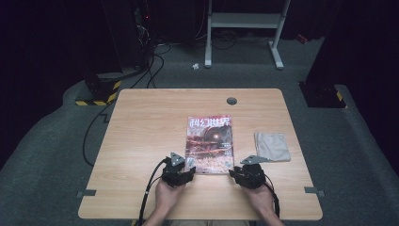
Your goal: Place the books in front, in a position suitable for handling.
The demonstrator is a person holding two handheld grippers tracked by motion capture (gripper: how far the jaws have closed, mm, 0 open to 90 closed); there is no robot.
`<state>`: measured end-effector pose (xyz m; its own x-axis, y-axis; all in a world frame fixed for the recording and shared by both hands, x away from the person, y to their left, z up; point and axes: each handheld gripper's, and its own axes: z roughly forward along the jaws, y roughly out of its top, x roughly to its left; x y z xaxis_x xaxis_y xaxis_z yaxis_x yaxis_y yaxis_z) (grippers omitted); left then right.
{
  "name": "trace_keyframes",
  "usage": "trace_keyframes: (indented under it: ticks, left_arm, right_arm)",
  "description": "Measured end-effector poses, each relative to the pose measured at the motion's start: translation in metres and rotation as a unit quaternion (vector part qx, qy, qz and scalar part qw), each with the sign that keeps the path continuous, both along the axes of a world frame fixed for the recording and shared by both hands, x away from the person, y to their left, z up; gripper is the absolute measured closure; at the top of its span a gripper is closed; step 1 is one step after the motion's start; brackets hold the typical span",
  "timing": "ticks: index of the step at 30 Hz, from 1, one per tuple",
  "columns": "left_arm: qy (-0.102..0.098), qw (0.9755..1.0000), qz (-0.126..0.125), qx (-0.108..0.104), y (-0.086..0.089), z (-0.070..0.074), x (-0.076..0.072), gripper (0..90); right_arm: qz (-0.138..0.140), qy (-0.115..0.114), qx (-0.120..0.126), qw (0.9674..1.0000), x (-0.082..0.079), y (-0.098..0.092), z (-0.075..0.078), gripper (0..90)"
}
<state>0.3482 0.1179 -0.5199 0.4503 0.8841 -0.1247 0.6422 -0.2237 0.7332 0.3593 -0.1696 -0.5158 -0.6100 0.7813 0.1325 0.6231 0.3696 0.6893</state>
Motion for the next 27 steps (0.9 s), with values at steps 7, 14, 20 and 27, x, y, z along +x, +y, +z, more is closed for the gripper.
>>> trace_keyframes:
  ticks: [7,14,20,27]
  left_arm:
    - [0.006,1.0000,0.000,0.005,-0.006,0.002,-0.009,47.3]
    - [-0.003,1.0000,-0.009,0.004,-0.008,0.000,-0.016,47.3]
    - [0.006,0.9993,-0.036,0.005,-0.006,0.003,-0.011,42.7]
    - [0.007,0.9994,-0.035,0.006,0.000,0.009,0.006,43.9]
  right_arm:
    - [0.002,-0.006,0.000,1.0000,-0.011,-0.006,-0.001,67.5]
    - [0.013,-0.003,-0.001,0.9999,-0.019,-0.011,0.000,66.1]
    - [0.026,0.016,0.002,0.9995,-0.013,-0.016,0.003,55.3]
    - [-0.030,-0.008,-0.005,0.9995,0.006,-0.048,0.020,49.3]
